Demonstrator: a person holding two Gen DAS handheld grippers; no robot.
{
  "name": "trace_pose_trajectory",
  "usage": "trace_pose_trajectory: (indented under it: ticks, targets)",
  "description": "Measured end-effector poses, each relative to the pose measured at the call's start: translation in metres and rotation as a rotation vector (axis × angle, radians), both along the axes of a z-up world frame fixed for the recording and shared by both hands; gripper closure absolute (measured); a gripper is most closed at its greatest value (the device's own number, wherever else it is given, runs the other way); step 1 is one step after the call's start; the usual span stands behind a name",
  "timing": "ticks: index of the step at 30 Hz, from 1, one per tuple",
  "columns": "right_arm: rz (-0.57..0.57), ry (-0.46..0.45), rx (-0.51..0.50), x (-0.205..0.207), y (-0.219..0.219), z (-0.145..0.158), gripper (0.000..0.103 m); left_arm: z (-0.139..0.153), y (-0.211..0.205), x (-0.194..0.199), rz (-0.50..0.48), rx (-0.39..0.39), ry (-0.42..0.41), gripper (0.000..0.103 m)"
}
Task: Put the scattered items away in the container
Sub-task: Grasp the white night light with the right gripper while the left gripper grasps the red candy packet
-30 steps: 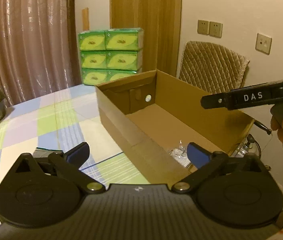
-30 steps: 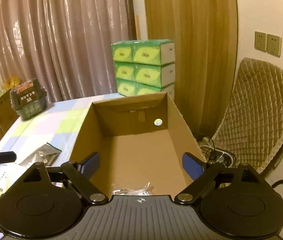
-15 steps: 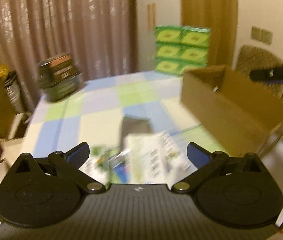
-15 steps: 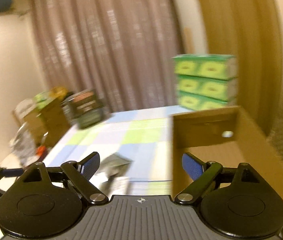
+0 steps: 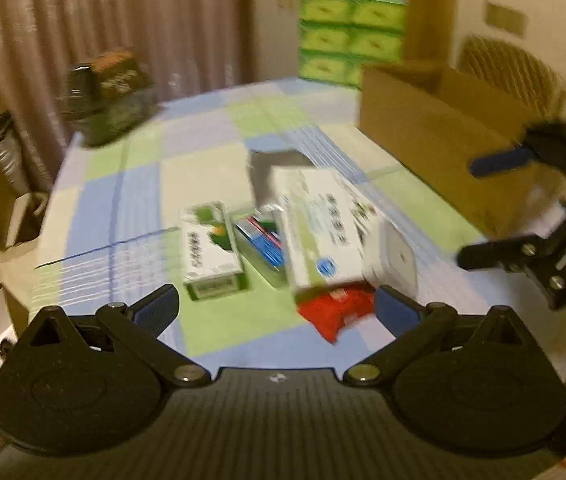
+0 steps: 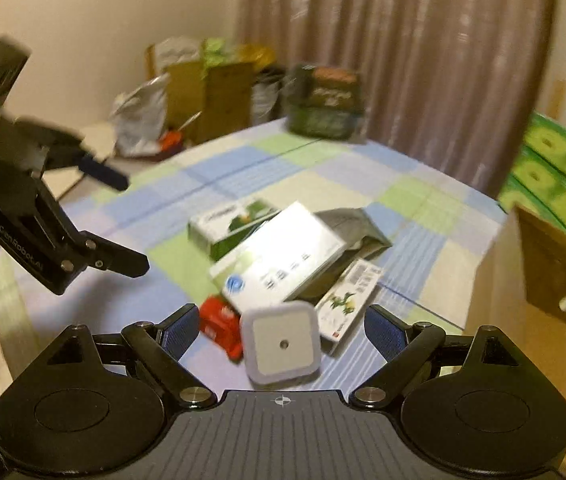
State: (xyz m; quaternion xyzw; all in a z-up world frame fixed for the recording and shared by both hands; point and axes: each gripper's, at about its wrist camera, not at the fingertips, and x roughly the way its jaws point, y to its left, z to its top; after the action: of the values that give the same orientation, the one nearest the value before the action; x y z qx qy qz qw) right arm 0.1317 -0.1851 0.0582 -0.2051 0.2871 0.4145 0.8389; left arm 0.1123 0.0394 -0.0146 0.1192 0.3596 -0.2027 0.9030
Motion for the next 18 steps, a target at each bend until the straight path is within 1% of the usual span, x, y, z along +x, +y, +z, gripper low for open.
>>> trace_pose_trajectory:
  ticks: [3, 4, 9, 11, 13, 15, 18]
  targets:
    - [0.004, 0.036, -0.024, 0.009, 0.005, -0.015, 0.016, -0.012, -0.012, -0.001, -0.077, 0.078, 0.001, 0.001]
    - [0.006, 0.045, -0.029, 0.012, 0.007, -0.019, 0.016, -0.016, -0.014, 0.0, -0.087, 0.09, 0.006, 0.001]
    - [0.081, 0.031, -0.084, 0.016, 0.018, -0.034, 0.016, -0.033, -0.019, 0.01, -0.112, 0.089, 0.056, 0.001]
    - [0.097, 0.019, -0.114, 0.02, 0.022, -0.041, 0.017, -0.038, -0.022, 0.013, -0.127, 0.106, 0.054, 0.001]
    - [0.102, 0.04, -0.116, 0.029, 0.025, -0.05, 0.018, -0.044, -0.026, 0.017, -0.138, 0.129, 0.061, 0.001]
    - [0.094, 0.077, -0.12, 0.038, 0.027, -0.057, 0.025, -0.048, -0.03, 0.021, -0.153, 0.137, 0.068, 0.001]
    - [0.086, 0.106, -0.125, 0.048, 0.028, -0.065, 0.029, -0.055, -0.033, 0.025, -0.161, 0.133, 0.087, 0.001]
